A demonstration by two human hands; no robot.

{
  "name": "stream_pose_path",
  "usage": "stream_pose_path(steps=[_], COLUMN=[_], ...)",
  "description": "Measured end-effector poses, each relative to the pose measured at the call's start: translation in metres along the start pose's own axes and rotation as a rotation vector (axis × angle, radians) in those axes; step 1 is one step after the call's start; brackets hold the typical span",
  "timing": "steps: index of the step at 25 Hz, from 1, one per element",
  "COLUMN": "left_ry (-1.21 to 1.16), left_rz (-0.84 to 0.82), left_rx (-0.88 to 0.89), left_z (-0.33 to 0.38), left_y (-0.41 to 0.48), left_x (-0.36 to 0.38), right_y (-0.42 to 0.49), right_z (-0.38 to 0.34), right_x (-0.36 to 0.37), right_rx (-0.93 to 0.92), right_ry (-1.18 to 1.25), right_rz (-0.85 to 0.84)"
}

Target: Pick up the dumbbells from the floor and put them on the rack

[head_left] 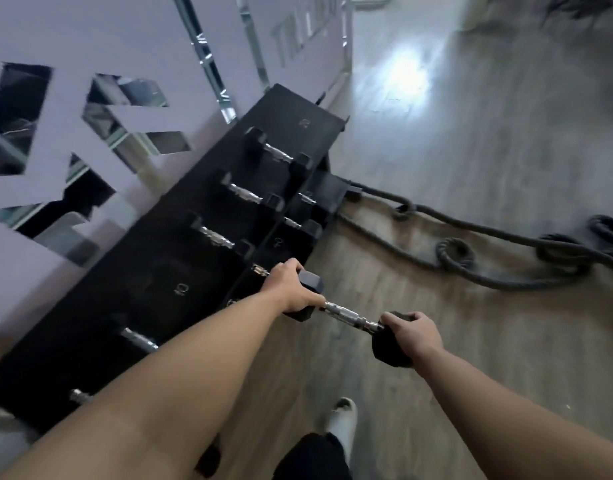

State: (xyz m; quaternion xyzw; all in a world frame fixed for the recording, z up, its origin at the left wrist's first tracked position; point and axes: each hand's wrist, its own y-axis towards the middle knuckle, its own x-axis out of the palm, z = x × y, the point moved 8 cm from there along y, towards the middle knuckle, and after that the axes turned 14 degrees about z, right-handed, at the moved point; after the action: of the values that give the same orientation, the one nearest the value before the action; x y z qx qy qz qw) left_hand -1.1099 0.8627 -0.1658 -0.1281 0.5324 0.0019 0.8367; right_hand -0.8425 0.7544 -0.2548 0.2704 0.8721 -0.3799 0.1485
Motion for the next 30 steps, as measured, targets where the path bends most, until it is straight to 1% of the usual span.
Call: stream_pose_path(steps=[2, 5, 12, 17, 21, 26, 28, 30], left_ry=[0.008, 0.014, 0.112, 0.147, 0.138, 0.053, 0.002, 0.027], left_rz=[0.015, 0.013, 0.01, -0.011, -0.002, 0.042, 0.053, 0.014], left_rx=[-0.033, -0.051, -0.111, -0.159, -0.154, -0.137, -0.163, -0.138], left_z=[-0.045, -0.113, -0.291, -0.379, -0.418, -0.429, -0.431, -0.429], left_y=[0.009, 0.038, 0.135, 0.199, 0.236, 0.26, 0.261, 0.264], left_x=[-0.031, -0.068, -0.122, -0.152, -0.163, -0.148, -0.141, -0.137], right_y=[-0.022, -0.046, -0.104, -0.128, -0.136, -0.123, -0.118, -0.11], right_z=[-0.01, -0.019, -0.036, -0.056, -0.079, -0.09, -0.094, -0.1], right_x=[0.047, 0.131, 0.337, 0.446, 0.494, 0.504, 0.507, 0.511], right_rx=[-0.019, 0.011, 0.109, 0.171, 0.158, 0.009, -0.093, -0.157], right_ry=[-0.014, -0.013, 0.039, 0.005, 0.005, -0.087, -0.201, -0.322], right_rz=[-0.022, -0.07, -0.104, -0.149, -0.123, 0.006, -0.025, -0.067])
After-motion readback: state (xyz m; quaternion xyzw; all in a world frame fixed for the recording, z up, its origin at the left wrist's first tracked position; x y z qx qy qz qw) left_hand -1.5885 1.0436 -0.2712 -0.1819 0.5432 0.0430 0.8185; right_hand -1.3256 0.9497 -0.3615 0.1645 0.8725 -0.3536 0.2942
